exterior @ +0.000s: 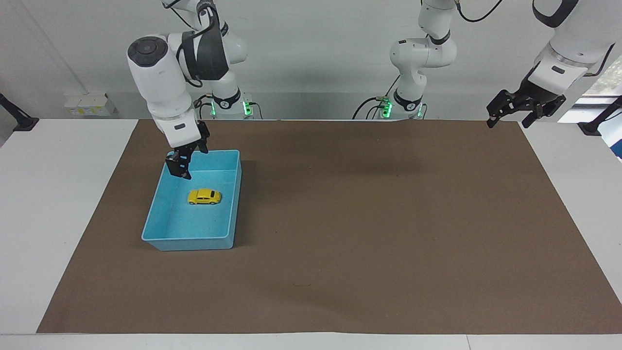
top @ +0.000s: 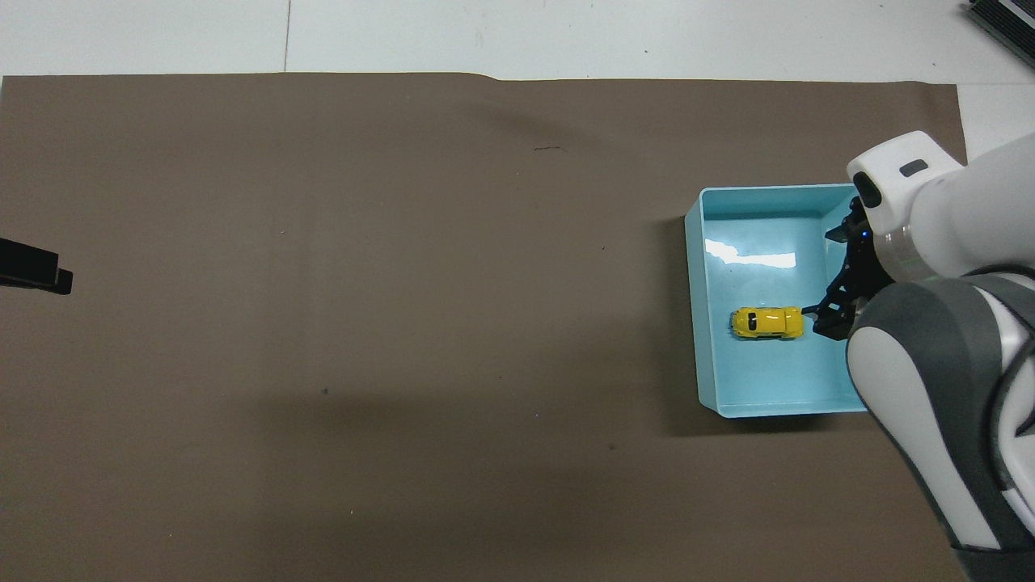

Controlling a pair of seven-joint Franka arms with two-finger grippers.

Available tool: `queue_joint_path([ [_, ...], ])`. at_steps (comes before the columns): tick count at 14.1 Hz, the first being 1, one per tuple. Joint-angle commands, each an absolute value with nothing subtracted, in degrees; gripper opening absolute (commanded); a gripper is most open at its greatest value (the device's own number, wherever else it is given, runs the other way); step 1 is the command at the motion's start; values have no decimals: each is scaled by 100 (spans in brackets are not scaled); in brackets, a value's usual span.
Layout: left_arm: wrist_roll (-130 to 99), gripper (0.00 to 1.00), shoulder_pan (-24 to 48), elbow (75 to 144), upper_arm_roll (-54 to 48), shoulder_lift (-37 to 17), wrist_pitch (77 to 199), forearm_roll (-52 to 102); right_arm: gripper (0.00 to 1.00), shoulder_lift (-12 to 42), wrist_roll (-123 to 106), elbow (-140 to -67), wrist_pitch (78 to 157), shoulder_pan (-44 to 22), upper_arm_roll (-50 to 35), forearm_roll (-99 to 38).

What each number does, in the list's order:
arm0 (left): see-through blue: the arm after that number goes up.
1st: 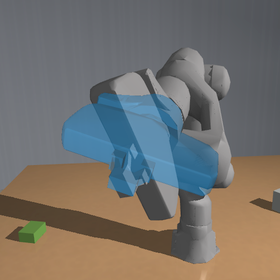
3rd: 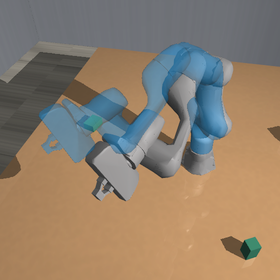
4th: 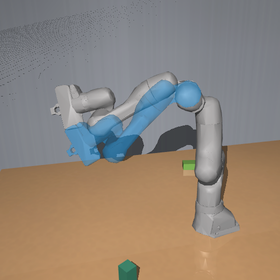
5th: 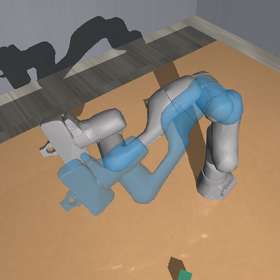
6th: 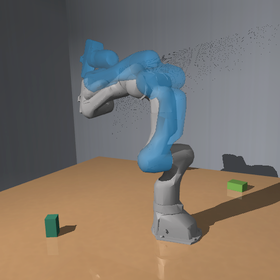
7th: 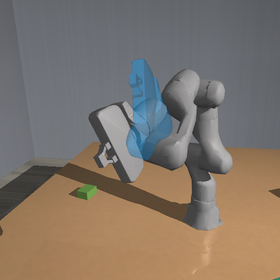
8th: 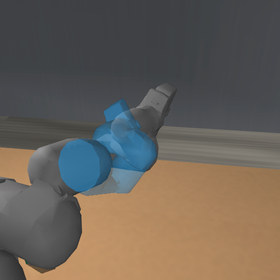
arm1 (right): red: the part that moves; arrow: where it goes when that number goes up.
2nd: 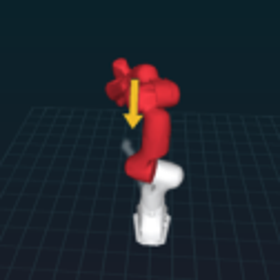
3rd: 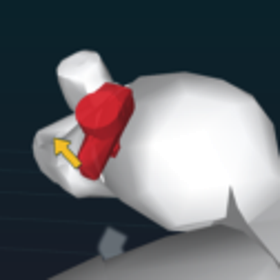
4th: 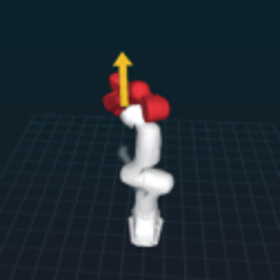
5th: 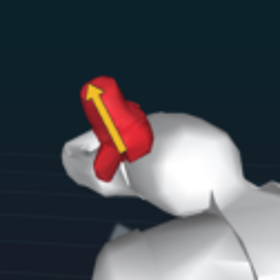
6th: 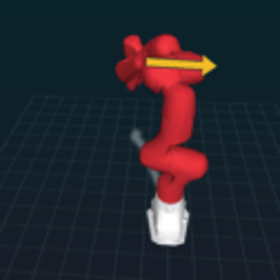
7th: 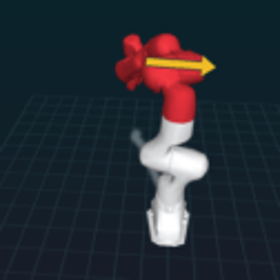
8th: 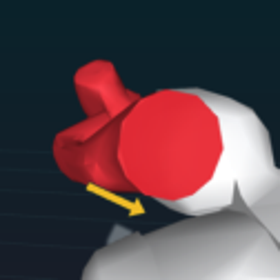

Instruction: Wind up and store yellow beetle car

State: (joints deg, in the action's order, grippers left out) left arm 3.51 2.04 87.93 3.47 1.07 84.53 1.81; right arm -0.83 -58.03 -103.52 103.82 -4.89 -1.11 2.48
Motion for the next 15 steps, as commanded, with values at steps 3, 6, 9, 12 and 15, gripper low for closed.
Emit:
queue_joint_path([
  [3,316,100,105,8684,255,79,8367,114,100,-299,-3932,-10004,10012,-440,-88,-61],
  [6,316,100,105,8684,255,70,8367,114,100,-246,-2711,-9756,9896,-369,-70,-184],
  [9,316,100,105,8684,255,79,8367,114,100,-211,-1140,-9660,9897,-247,-35,-789],
  [12,316,100,105,8684,255,70,8367,114,100,78,6,-9107,9600,-193,-35,-968],
  [15,316,100,105,8684,255,70,8367,114,100,193,394,-8808,9168,-185,-18,-827],
])
